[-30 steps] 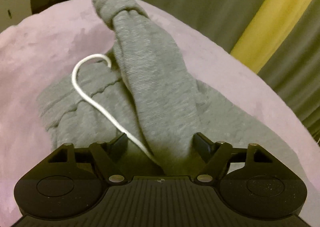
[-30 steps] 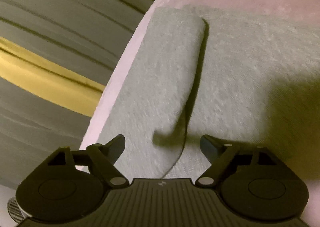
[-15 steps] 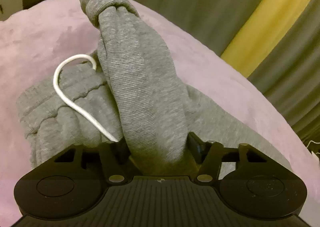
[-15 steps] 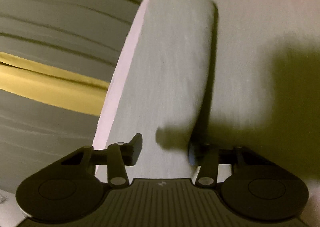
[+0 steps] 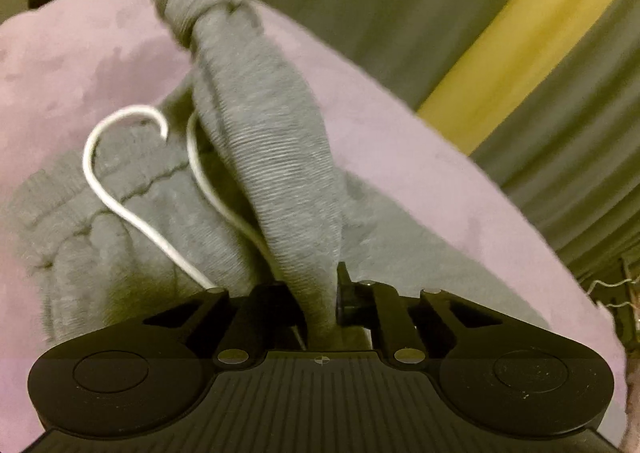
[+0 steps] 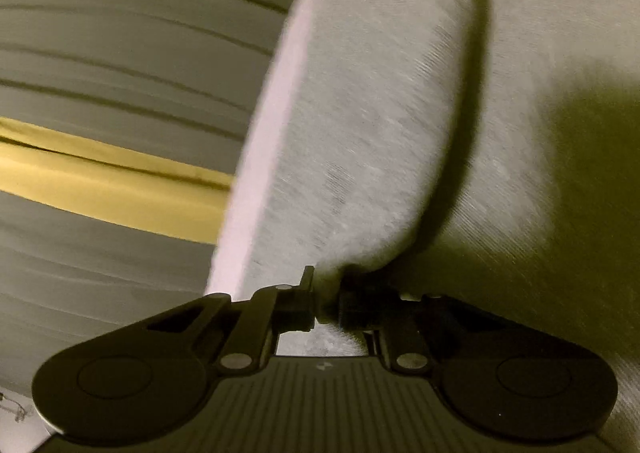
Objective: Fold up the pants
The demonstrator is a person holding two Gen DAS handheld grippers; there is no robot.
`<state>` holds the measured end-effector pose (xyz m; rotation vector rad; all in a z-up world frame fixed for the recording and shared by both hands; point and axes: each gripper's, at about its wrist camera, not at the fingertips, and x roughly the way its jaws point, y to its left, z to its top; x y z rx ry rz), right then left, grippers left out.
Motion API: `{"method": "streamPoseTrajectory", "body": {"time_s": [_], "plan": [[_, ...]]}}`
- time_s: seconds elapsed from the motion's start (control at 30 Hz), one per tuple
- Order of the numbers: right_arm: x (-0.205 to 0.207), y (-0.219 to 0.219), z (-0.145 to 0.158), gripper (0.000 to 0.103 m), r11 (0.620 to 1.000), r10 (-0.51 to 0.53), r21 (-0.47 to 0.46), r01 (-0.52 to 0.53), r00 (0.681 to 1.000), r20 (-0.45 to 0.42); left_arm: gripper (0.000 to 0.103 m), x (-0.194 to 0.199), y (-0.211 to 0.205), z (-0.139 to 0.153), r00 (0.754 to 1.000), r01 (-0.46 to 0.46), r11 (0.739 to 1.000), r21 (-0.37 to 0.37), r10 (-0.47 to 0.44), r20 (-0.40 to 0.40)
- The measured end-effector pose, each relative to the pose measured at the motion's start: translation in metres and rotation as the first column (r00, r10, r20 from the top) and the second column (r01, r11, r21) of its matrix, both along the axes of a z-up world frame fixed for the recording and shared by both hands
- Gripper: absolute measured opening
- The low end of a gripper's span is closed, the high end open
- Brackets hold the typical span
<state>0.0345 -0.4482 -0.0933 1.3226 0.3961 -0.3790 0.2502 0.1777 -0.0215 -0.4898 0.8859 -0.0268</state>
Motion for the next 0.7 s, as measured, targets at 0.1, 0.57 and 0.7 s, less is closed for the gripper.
{"method": "streamPoseTrajectory", "body": {"time_s": [0.1, 0.57, 0.7], "plan": [[-0.014, 0.004, 0.026, 0.008, 0.998, -0.021, -0.065, 0.025, 0.998, 0.056, 0.011, -0.023, 0.005, 0.026, 0.998, 0.024, 1.0, -0.008, -0.024, 0.058], [-0.12, 0.0, 0.061, 0.011, 0.968, -0.104, -0.238, 0.083, 0.992, -0.075, 0.026, -0.1, 0.038, -0.009, 0.99, 0.011, 1.0, 0.005, -0.01, -0.14], [-0.103, -0.002, 0.049, 0.047, 0.954, -0.084, -0.301, 0.017, 0.974, -0.212, 0.055, -0.11, 0.041, 0.018, 0.995, -0.063, 0.998, 0.018, 0.065, -0.073]]}}
